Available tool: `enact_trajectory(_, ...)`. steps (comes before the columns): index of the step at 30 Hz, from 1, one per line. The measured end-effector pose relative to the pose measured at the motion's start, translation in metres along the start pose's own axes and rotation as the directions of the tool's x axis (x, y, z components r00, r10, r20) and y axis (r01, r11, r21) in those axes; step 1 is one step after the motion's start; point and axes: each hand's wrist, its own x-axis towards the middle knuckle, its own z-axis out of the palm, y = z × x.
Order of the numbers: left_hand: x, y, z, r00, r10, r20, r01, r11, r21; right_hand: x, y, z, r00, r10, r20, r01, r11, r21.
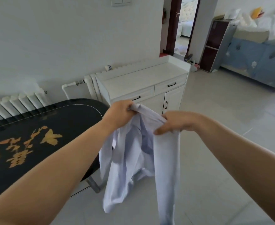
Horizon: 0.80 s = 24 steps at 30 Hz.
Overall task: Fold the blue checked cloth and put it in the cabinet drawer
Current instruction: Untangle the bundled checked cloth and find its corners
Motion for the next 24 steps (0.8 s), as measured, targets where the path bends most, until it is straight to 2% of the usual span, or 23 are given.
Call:
enact_trajectory(3, 0.013, -0.023, -0.020, 0.988, -0.115, -0.106, 0.113, 0.993, -0.027, 0.000, 0.026, 0.014, 0.984, 0.053, 0.171, -0.060, 0.997, 0.038)
enact_trajectory(6, 0.021, -0.047, -0.038, 0.930, -0.329, -0.166, 0.304, 0.939, -0.159, -0.004, 0.052, 0.028, 0.963, 0.019, 0.267, -0.042, 0.996, 0.081)
enact_trajectory(9, 0.020, -0.064, -0.044, 0.824, -0.539, -0.176, 0.439, 0.803, -0.403, -0.006, 0.066, 0.034, 0.986, 0.028, 0.163, -0.031, 0.999, 0.022)
enact_trajectory(11, 0.017, -0.063, -0.043, 0.803, -0.564, -0.190, 0.440, 0.778, -0.448, -0.003, 0.065, 0.034, 1.000, 0.010, -0.022, -0.009, 0.999, 0.048)
enact_trajectory(13, 0.010, -0.047, -0.042, 0.849, -0.486, -0.205, 0.373, 0.828, -0.419, 0.002, 0.059, 0.034, 0.966, 0.007, -0.259, 0.035, 0.987, 0.159)
enact_trajectory(14, 0.005, -0.036, -0.041, 0.891, -0.413, -0.189, 0.321, 0.866, -0.383, 0.003, 0.050, 0.034, 0.931, 0.000, -0.365, 0.063, 0.985, 0.160)
enact_trajectory(16, -0.007, -0.009, -0.037, 0.980, -0.192, -0.042, 0.168, 0.931, -0.323, 0.003, 0.026, 0.037, 0.875, -0.105, -0.472, 0.143, 0.989, 0.046)
enact_trajectory(17, -0.014, 0.005, -0.034, 0.993, -0.053, 0.104, 0.084, 0.946, -0.314, 0.002, 0.010, 0.039, 0.855, -0.196, -0.480, 0.203, 0.978, -0.038)
enact_trajectory(19, -0.025, 0.023, -0.024, 0.900, 0.126, 0.417, -0.008, 0.962, -0.275, -0.003, -0.018, 0.042, 0.834, -0.340, -0.434, 0.278, 0.939, -0.201)
enact_trajectory(20, -0.028, 0.025, -0.019, 0.860, 0.154, 0.487, -0.039, 0.971, -0.237, -0.004, -0.027, 0.042, 0.831, -0.373, -0.413, 0.292, 0.924, -0.247)
enact_trajectory(22, -0.027, 0.018, -0.012, 0.892, 0.132, 0.432, -0.072, 0.986, -0.153, -0.004, -0.033, 0.045, 0.823, -0.388, -0.416, 0.322, 0.920, -0.221)
enact_trajectory(24, -0.026, 0.006, -0.012, 0.944, 0.042, 0.328, 0.002, 0.991, -0.132, -0.004, -0.035, 0.048, 0.816, -0.345, -0.463, 0.381, 0.925, -0.018)
